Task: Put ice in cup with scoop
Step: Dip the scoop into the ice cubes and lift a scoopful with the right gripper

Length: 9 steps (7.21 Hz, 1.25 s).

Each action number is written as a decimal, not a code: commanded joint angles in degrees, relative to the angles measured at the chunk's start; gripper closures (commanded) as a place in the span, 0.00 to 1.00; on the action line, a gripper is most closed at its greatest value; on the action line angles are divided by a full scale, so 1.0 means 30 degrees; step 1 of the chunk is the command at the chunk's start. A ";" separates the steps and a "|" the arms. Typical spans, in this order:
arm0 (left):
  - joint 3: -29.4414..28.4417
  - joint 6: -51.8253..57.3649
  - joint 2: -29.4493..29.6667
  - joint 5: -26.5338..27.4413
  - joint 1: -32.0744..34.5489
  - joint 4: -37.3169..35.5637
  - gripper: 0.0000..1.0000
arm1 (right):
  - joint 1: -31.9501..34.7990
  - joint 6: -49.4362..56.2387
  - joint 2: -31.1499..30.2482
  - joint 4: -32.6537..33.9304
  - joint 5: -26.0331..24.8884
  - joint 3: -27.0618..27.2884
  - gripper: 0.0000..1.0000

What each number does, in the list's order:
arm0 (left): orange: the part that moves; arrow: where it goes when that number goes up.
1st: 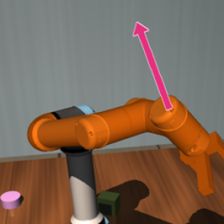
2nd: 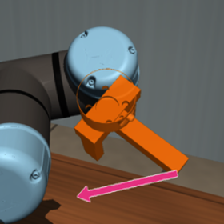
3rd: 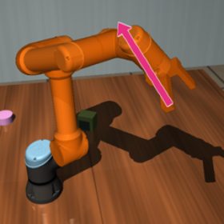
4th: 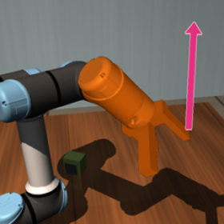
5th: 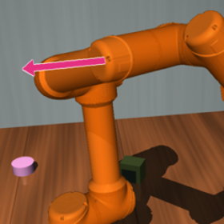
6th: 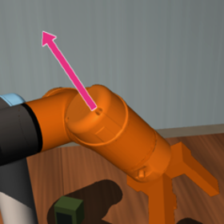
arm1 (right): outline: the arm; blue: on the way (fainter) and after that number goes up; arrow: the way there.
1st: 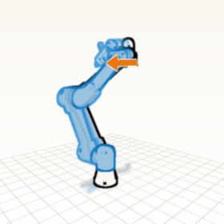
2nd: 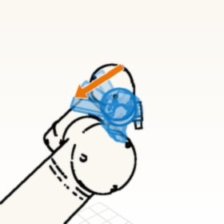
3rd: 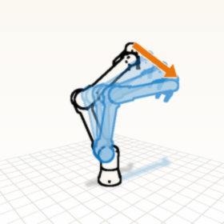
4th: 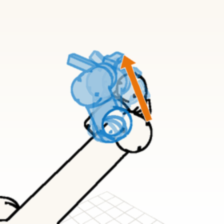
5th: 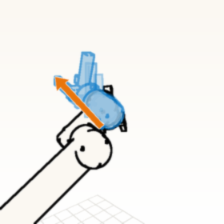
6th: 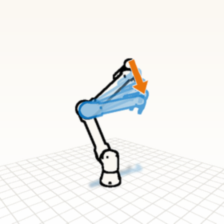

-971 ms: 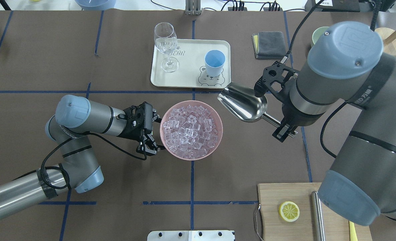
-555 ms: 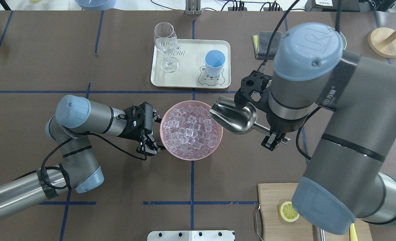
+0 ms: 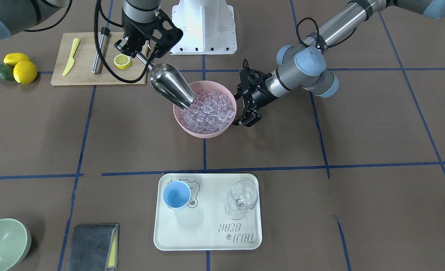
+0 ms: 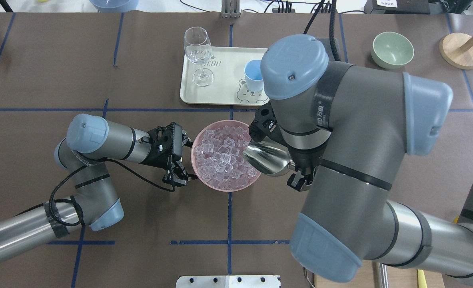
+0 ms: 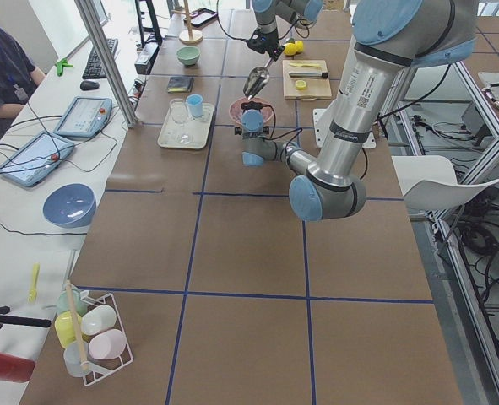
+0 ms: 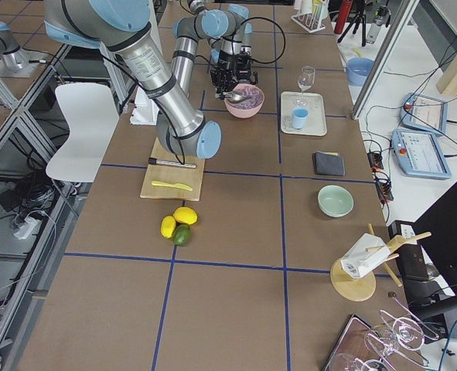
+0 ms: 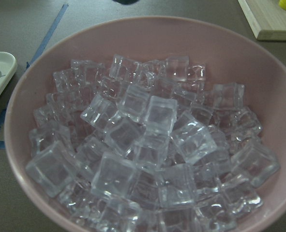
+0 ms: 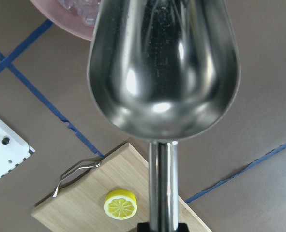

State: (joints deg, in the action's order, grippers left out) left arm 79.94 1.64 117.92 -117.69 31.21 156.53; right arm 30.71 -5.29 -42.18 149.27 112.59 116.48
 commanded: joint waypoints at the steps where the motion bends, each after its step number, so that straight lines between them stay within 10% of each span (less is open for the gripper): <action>1: -0.0016 0.0011 0.0011 0.0000 -0.0004 0.0059 0.00 | -0.0800 -0.0053 0.1282 0.0721 0.0147 -0.1349 1.00; 9: 0.0013 0.0011 0.0011 0.0000 -0.0033 0.0118 0.00 | -0.1212 -0.0053 0.1843 0.0517 -0.0087 -0.4402 1.00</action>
State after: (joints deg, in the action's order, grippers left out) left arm 79.97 1.67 117.94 -117.69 31.12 156.88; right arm 27.32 -5.45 -36.62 151.19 112.41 104.25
